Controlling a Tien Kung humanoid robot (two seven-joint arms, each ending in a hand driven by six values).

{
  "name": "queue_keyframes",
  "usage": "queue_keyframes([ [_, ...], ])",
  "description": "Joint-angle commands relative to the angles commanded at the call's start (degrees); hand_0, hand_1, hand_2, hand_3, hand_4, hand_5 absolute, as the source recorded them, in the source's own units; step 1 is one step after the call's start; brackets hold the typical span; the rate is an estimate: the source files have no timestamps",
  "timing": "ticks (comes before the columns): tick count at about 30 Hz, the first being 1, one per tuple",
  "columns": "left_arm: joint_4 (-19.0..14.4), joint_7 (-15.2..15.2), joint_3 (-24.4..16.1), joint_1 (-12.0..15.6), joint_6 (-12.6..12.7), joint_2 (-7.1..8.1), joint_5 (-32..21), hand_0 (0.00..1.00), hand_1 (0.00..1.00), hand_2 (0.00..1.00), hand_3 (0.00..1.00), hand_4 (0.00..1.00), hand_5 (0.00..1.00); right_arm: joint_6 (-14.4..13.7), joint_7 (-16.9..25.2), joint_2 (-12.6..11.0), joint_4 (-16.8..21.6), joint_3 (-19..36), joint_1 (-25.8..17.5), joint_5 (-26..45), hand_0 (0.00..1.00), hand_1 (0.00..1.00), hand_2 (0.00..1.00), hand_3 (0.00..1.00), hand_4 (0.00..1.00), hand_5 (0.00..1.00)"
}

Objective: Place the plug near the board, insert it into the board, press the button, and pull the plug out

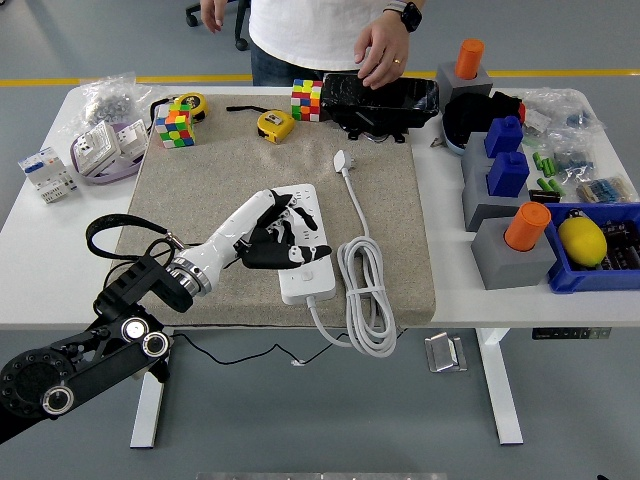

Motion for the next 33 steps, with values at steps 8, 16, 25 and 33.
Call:
queue_keyframes([
  [8,-0.44,8.16,0.26,-0.06,-10.2,0.25,5.26,0.112,0.072,0.191,0.59,0.826,0.018,0.01,-0.01,-0.01,0.0,0.03,-0.04,-0.03,0.607,0.663,0.634,0.566,0.984,0.589],
  [16,-0.75,15.53,0.4,0.06,-18.45,0.23,8.64,0.07,0.06,0.142,0.82,0.776,0.002,0.03,-0.02,0.01,0.03,-0.08,-0.02,-0.05,0.605,0.663,0.634,0.566,0.983,0.588],
  [25,0.32,16.47,1.17,-0.14,-18.77,0.09,9.74,0.068,0.062,0.142,0.819,0.78,0.002,0.01,-0.02,-0.01,0.04,0.11,0.0,-0.05,0.605,0.663,0.635,0.566,0.983,0.588],
  [33,1.33,16.31,0.88,-0.3,-17.63,-0.05,11.28,0.066,0.062,0.143,0.82,0.782,0.002,0.05,-0.05,0.01,0.07,-0.04,-0.03,-0.04,0.606,0.663,0.634,0.566,0.984,0.588],
])
